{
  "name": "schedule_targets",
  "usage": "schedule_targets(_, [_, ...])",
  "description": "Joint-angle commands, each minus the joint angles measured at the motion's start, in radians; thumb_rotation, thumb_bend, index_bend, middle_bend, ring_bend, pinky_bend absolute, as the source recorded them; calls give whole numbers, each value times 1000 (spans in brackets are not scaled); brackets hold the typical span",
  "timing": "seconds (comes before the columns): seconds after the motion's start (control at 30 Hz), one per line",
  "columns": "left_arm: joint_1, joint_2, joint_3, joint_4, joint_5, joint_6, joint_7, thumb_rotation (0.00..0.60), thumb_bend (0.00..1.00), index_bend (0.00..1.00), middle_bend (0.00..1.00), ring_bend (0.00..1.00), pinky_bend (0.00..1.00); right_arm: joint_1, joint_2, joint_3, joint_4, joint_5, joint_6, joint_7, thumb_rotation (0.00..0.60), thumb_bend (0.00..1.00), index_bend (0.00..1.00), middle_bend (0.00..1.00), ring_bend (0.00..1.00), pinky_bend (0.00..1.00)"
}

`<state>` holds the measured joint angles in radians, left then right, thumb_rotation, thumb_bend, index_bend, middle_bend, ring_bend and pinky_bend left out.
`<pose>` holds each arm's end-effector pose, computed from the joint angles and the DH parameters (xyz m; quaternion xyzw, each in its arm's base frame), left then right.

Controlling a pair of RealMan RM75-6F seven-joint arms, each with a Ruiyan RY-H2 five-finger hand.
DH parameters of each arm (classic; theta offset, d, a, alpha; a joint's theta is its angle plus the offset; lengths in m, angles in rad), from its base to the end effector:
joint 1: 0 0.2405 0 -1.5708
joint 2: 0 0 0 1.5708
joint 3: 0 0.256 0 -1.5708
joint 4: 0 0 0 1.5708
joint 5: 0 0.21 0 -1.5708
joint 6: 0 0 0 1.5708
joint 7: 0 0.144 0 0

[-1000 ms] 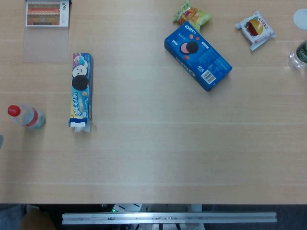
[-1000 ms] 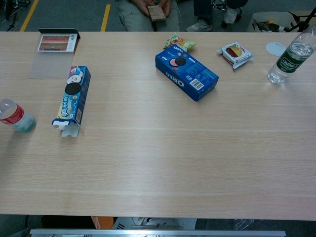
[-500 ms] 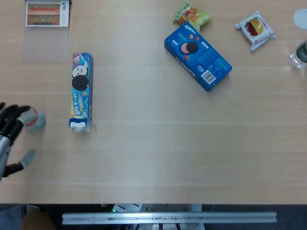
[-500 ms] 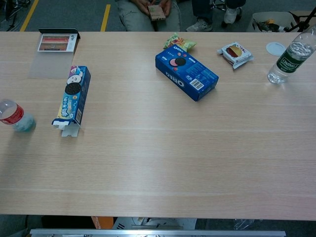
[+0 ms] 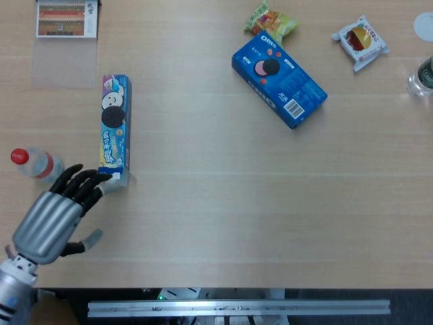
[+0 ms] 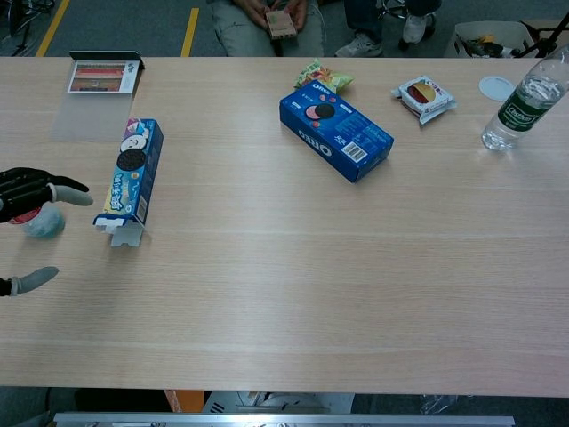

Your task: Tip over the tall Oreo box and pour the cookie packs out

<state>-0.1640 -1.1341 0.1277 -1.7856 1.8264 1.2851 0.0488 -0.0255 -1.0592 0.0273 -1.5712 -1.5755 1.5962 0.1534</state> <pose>-0.2392 0.1433 0.0830 -0.7407 -0.4101 -0.3851 0.3672 -0.3253 -0.1413 0.1890 0.5692 -0.3927 0.4129 0.5928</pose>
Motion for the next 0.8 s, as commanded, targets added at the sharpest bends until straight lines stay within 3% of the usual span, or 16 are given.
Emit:
schedule_targets(0.03, [-29,-34,-10,6,-24,-41,11,600,271,192,157,134,92,-1,0,1,4,2,1,5,600,183,356,401,379,417])
schedule_targets(0.43, [-140,-120,-68,37,-224,-261,72,600,270,42,83,133,92,-4,-3,3,27,7,1,31,600,183,356,401,379,418])
schedule_targets(0.8, [-228,-185,-134,100,-381,-364,127,600,270,32,74,132,92,-1,-7,6,39,8,-2,43,600,184,356,401,379,417])
